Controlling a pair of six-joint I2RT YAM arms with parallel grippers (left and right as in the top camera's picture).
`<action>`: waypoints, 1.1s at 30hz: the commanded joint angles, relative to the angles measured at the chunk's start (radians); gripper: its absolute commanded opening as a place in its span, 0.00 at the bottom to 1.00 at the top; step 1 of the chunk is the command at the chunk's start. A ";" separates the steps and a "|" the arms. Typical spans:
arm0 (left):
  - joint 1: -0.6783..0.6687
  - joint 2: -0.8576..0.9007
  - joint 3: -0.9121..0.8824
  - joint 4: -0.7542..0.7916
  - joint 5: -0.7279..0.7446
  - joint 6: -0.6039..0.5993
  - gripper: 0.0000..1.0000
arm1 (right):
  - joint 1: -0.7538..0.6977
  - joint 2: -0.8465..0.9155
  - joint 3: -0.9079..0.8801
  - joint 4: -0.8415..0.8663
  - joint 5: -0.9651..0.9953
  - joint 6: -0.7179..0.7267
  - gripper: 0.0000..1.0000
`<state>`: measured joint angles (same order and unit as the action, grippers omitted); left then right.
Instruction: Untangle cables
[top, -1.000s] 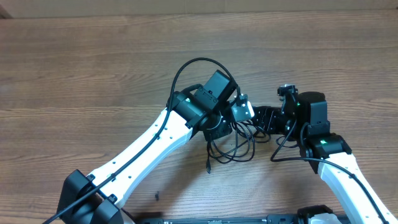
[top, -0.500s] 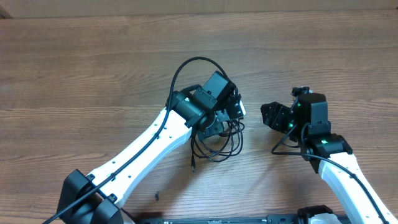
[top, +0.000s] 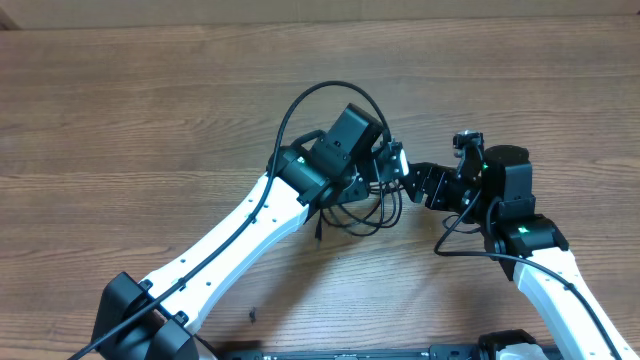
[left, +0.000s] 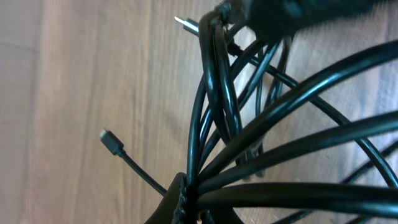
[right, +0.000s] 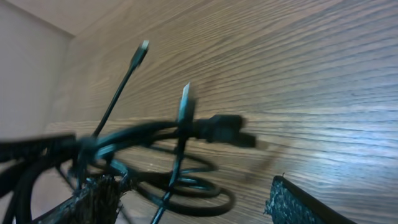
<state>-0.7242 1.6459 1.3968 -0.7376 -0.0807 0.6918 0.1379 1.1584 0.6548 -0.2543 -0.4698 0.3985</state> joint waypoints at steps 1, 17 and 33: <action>0.006 0.002 0.008 0.071 -0.001 0.034 0.04 | -0.003 -0.018 0.021 0.006 -0.034 -0.014 0.75; 0.017 -0.002 0.008 0.177 0.016 0.026 0.04 | -0.003 -0.018 0.021 -0.013 0.034 -0.014 0.75; 0.018 -0.198 0.008 0.120 0.337 0.027 0.04 | -0.003 -0.018 0.021 -0.197 0.502 0.069 0.77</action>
<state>-0.7120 1.5417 1.3968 -0.6140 0.2386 0.7136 0.1383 1.1503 0.6563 -0.4423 -0.0975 0.4244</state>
